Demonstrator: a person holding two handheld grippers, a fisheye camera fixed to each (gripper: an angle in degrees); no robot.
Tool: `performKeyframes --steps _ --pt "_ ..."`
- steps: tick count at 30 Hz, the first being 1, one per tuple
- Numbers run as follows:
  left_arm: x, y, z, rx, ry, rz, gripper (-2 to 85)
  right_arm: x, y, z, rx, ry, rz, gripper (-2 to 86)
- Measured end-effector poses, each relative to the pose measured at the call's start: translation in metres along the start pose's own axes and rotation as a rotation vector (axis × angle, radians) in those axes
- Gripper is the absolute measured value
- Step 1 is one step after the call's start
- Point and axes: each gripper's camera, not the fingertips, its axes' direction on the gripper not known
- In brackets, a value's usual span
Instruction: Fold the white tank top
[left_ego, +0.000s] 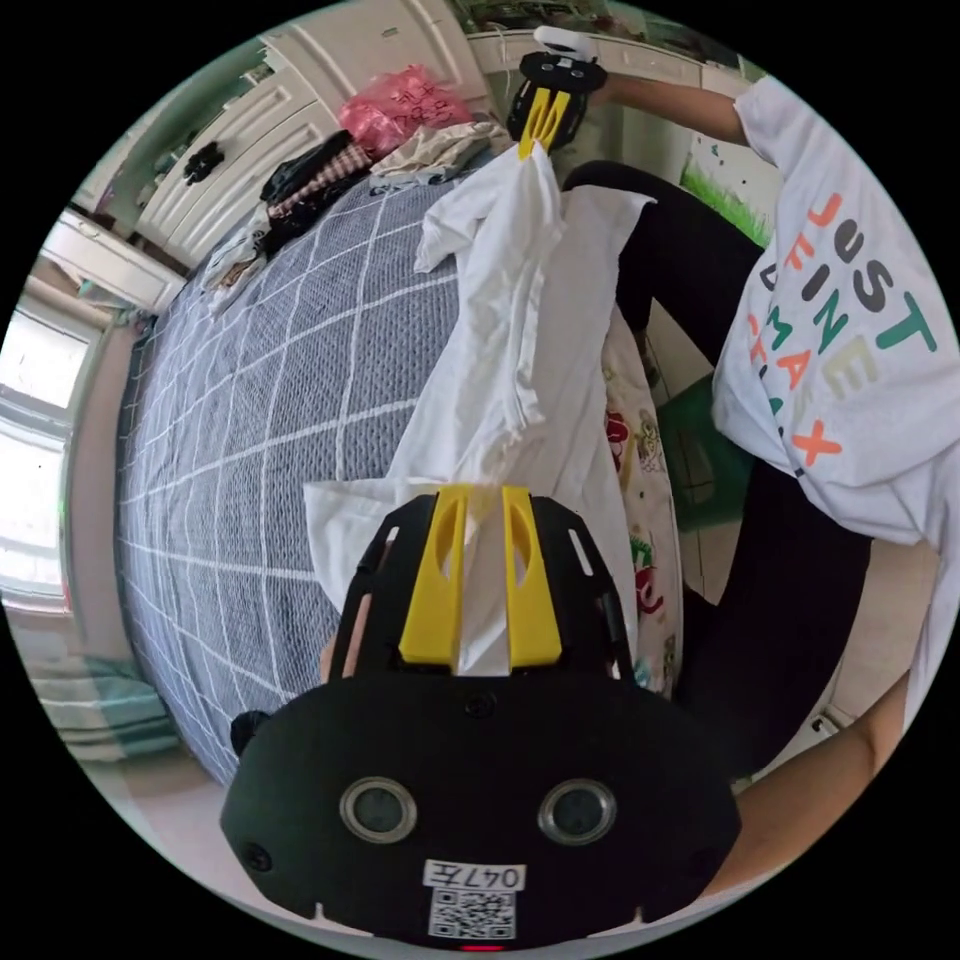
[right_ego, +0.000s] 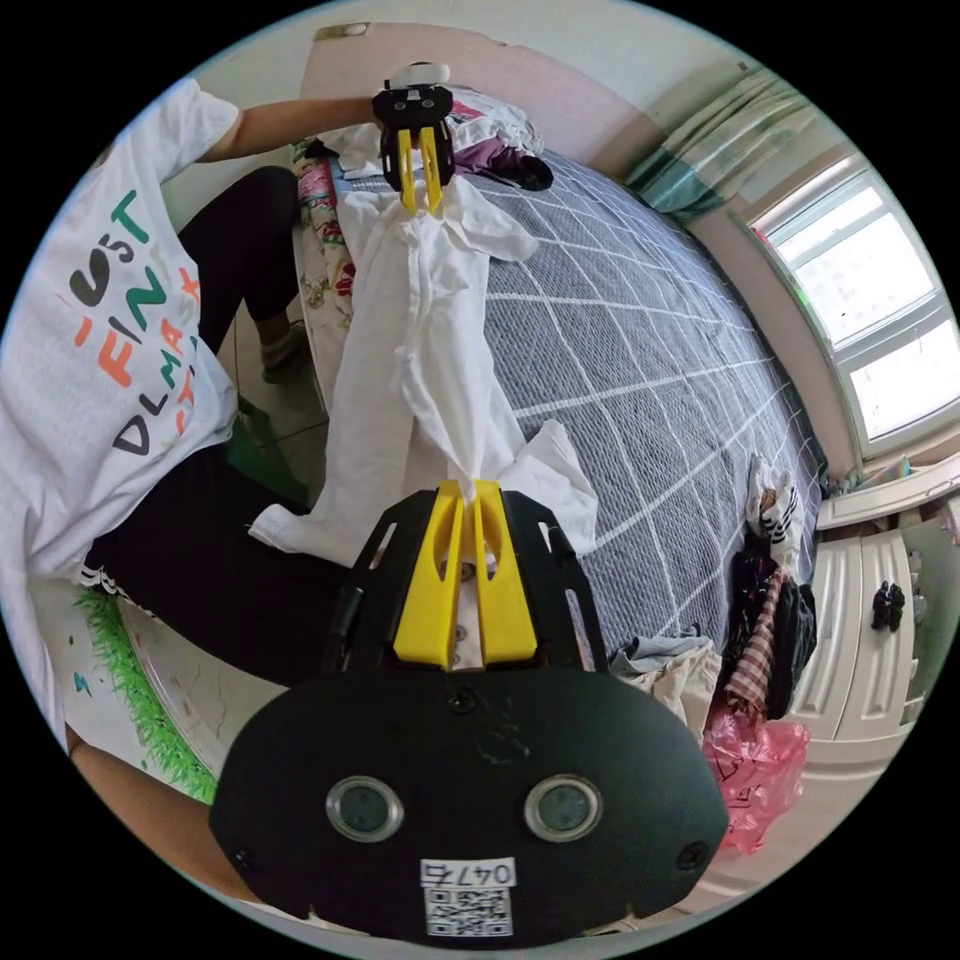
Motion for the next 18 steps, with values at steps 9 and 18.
performKeyframes --steps 9,18 --pt "0.043 -0.024 -0.004 -0.185 -0.004 0.154 8.7 0.007 0.012 -0.027 0.008 -0.003 0.021 0.1" --pt "0.071 -0.010 -0.033 -0.157 -0.031 0.135 -0.4 0.027 0.038 -0.086 0.101 0.010 0.089 0.0"
